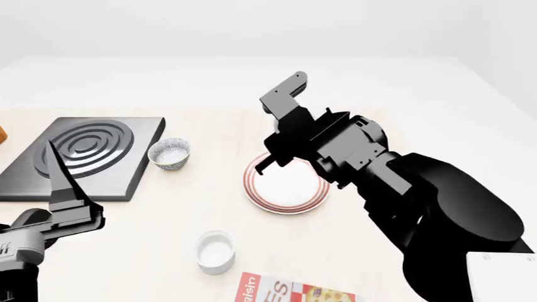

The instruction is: Pick the akita bowl next to the cookies box and place it on the plate.

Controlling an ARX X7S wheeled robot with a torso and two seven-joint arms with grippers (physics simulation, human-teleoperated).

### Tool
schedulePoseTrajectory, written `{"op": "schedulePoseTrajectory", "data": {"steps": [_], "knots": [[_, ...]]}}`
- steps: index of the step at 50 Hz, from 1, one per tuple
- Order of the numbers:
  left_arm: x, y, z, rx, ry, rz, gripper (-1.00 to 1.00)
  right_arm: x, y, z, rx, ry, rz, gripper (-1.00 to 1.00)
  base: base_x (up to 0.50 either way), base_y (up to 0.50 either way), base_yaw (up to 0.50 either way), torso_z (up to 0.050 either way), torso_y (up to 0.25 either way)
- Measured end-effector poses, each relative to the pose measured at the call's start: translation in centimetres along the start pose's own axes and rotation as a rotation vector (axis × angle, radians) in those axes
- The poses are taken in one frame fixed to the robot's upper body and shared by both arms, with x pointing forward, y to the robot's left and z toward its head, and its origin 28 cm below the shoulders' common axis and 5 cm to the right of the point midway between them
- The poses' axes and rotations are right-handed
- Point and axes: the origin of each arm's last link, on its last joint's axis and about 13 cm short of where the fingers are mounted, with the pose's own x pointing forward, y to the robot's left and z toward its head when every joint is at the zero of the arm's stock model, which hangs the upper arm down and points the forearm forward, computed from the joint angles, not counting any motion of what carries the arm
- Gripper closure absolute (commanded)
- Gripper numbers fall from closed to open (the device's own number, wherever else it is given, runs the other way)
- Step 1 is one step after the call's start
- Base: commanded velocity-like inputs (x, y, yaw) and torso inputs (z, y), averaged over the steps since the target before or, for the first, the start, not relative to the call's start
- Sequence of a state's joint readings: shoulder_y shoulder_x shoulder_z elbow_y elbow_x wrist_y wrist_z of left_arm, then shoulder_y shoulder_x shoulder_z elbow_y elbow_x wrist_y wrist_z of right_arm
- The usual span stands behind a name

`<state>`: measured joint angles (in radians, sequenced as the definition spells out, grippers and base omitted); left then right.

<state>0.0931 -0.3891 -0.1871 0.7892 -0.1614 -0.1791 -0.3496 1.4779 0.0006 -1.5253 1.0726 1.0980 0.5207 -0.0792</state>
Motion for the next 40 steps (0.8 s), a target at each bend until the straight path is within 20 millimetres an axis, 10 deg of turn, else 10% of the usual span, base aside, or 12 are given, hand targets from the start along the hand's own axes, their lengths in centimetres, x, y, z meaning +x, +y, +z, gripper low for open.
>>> {"op": "schedulePoseTrajectory", "data": {"steps": [40], "knots": [[0.01, 0.04, 0.02, 0.036, -0.01, 0.0, -1.0, -0.01, 0.11, 0.11, -0.019, -0.001, 0.006, 1.0, 0.0, 0.0, 0.0, 0.0, -0.034]]}}
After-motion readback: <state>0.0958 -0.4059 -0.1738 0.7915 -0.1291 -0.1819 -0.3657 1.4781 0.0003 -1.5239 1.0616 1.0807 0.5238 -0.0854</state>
